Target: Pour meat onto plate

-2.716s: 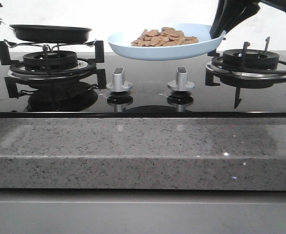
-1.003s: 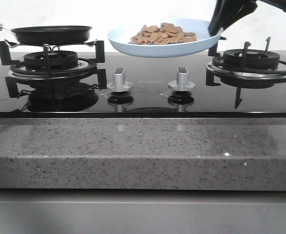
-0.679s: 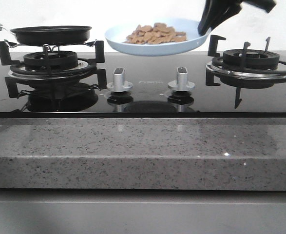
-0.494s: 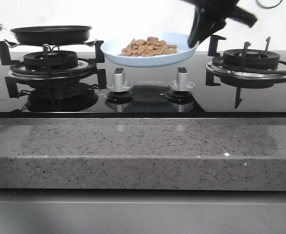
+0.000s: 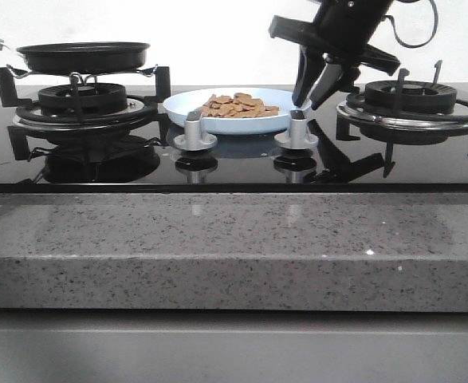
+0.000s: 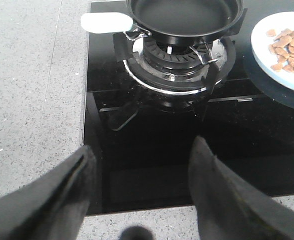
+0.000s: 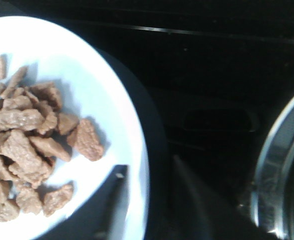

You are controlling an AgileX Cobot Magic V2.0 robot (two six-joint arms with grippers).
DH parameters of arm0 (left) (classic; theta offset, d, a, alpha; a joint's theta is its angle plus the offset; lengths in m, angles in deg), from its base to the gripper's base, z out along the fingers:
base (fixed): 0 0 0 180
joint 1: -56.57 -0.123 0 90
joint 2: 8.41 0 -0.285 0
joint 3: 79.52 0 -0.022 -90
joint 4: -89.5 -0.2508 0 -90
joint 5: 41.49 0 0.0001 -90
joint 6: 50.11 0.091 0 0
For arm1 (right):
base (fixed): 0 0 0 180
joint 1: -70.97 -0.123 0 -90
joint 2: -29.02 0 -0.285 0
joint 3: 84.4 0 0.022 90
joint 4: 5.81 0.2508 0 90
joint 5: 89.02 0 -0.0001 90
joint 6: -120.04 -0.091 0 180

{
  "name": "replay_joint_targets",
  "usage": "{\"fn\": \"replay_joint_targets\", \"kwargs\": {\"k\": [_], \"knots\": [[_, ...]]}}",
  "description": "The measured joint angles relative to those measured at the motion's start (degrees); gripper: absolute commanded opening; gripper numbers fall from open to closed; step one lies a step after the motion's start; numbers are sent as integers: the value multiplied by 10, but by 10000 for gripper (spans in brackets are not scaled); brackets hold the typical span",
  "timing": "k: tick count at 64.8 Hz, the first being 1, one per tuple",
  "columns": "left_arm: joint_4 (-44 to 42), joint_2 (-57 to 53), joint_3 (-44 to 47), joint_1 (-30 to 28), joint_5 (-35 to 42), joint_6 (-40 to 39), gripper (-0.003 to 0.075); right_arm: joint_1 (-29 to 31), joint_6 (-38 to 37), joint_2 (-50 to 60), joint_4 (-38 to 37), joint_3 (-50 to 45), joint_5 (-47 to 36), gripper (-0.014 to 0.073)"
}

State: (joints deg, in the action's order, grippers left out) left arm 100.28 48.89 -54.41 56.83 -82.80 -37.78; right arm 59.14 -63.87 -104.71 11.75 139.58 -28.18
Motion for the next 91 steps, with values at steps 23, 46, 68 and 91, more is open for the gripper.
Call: {"fn": "replay_joint_targets", "kwargs": {"k": [23, 46, 68, 91], "knots": [[-1, 0, 0, 0, 9, 0, 408, -24, 0, 161, -119, -53, 33, 413], [-23, 0, 0, 21, 7, -1, 408, -41, 0, 465, -154, -437, -98, 413], [-150, -19, 4, 46, -30, -123, 366, 8, -19, 745, -176, -674, -123, 413], [-152, -119, 76, 46, -18, -164, 366, 25, -20, 982, -176, -798, -72, 413]]}}
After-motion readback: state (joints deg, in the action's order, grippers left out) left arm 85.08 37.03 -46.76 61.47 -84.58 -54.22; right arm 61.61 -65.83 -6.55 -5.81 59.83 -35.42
